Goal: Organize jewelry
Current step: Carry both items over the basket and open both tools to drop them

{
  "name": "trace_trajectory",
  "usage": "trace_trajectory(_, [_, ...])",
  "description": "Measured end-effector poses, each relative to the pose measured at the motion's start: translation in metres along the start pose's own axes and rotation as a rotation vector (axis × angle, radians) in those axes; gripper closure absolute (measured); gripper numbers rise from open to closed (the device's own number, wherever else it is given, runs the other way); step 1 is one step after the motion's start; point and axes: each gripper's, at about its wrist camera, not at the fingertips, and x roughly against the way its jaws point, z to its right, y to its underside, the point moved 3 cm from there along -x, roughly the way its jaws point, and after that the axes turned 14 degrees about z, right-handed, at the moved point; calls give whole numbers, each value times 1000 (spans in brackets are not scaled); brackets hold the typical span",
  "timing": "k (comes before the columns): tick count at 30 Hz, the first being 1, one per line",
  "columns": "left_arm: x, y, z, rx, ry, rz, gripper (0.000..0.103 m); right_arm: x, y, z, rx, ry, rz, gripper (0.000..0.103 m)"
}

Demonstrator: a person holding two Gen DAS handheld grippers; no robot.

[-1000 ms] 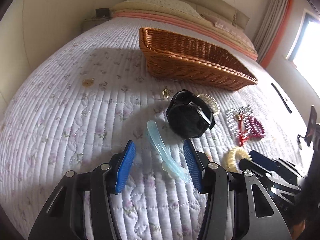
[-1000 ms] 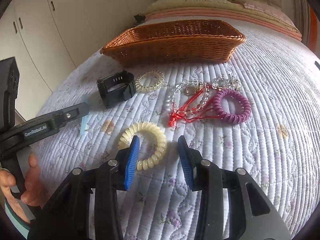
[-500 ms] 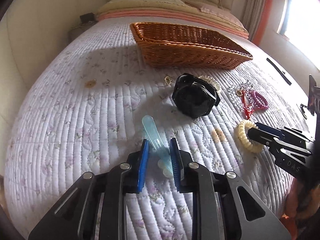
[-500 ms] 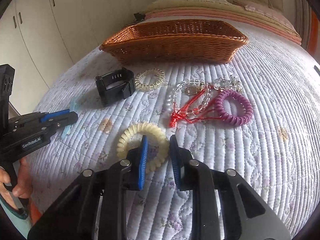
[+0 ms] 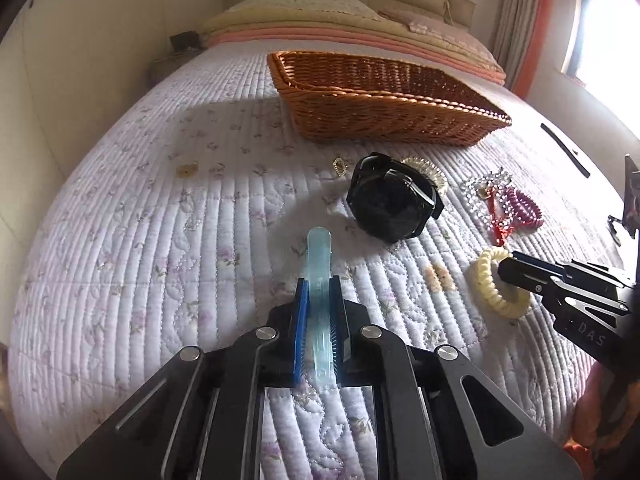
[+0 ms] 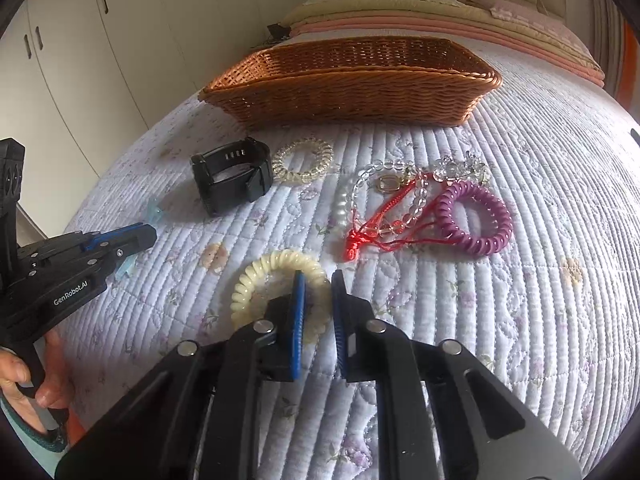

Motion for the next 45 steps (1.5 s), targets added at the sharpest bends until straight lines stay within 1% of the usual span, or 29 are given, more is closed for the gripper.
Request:
trace_trajectory(4, [14, -5, 1, 9, 20, 55, 95, 7, -2, -4, -1, -18, 22, 93])
trace_trajectory(7, [24, -12, 4, 9, 27, 92, 95, 18, -11, -9, 1, -33, 59, 93])
trace_trajectory(10, [42, -29, 9, 7, 48, 161, 95, 34, -27, -13, 6, -45, 116, 93])
trace_trajectory(11, [47, -35, 11, 7, 54, 179, 95, 34, -27, -13, 6, -45, 116, 93])
trace_trajectory(14, [62, -59, 17, 5, 78, 252, 95, 51, -51, -14, 20, -47, 183, 93])
trace_trajectory(17, [66, -86, 21, 11, 84, 298, 95, 61, -82, -13, 43, -34, 250, 93])
trace_trajectory(19, [59, -110, 25, 9, 96, 326, 95, 61, -107, -10, 57, -23, 284, 93])
trace_trajectory(22, [37, -141, 34, -2, 114, 332, 95, 47, -142, -4, 84, 13, 313, 93])
trace_trajectory(24, [20, -155, 37, -5, 126, 326, 95, 31, -161, 5, 67, 11, 301, 93])
trace_trajectory(25, [5, -165, 40, -13, 129, 314, 95, 20, -171, 9, 56, 14, 290, 93])
trace_trajectory(27, [-19, -175, 41, -7, 136, 291, 95, -12, -190, 24, 38, 48, 262, 93])
trace_trajectory(31, [-62, -184, 41, 9, 138, 245, 95, -71, -206, 52, -22, 76, 166, 93])
trace_trajectory(34, [-96, -182, 37, 37, 140, 186, 95, -104, -200, 70, -77, 81, 90, 93])
trace_trajectory(37, [-118, -176, 34, 62, 145, 135, 95, -129, -191, 79, -89, 95, 24, 93])
trace_trajectory(40, [-136, -169, 36, 62, 139, 91, 95, -141, -182, 78, -83, 99, -21, 93])
trace_trajectory(45, [-146, -161, 40, 68, 148, 55, 95, -151, -173, 76, -53, 105, -61, 93])
